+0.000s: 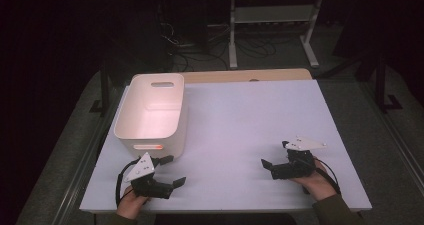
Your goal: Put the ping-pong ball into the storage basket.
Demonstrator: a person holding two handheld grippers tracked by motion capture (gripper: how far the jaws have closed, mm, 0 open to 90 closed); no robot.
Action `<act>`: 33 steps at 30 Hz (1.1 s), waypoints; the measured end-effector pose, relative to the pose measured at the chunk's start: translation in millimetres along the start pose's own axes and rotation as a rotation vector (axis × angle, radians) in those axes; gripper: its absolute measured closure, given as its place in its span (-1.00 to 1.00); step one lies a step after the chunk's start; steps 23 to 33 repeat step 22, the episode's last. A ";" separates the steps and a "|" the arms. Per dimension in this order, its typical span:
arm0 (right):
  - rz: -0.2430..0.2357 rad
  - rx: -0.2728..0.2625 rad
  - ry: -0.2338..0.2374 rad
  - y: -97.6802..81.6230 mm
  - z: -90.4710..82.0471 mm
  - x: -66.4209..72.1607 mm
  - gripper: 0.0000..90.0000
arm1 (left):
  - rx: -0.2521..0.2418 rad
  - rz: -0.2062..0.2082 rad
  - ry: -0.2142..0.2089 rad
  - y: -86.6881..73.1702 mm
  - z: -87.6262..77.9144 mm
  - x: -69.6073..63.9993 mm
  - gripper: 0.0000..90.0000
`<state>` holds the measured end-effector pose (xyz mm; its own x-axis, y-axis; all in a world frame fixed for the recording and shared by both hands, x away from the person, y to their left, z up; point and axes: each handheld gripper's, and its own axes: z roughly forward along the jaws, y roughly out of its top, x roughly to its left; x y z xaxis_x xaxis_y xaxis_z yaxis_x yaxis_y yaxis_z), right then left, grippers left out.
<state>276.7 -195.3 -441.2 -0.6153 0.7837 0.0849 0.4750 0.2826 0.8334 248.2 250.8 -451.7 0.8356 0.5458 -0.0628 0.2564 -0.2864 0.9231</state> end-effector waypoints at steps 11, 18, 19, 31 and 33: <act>0.017 0.019 -0.017 -10.9 -4.3 -6.5 -0.99 | 0.008 -0.013 -0.007 0.2 0.1 2.5 -0.69; 0.002 0.012 -0.016 -9.6 -4.7 -4.5 -0.99 | -0.003 0.006 0.000 -0.2 -1.0 0.4 -0.69; 0.006 0.011 -0.016 -9.5 -5.1 -4.4 -0.99 | 0.000 0.004 -0.001 -0.2 -0.7 0.6 -0.69; 0.008 0.002 -0.021 -8.4 -6.2 -4.1 -0.99 | 0.003 0.002 0.000 0.0 -0.4 0.8 -0.69; 0.008 0.002 -0.021 -8.4 -6.2 -4.1 -0.99 | 0.003 0.002 0.000 0.0 -0.4 0.8 -0.69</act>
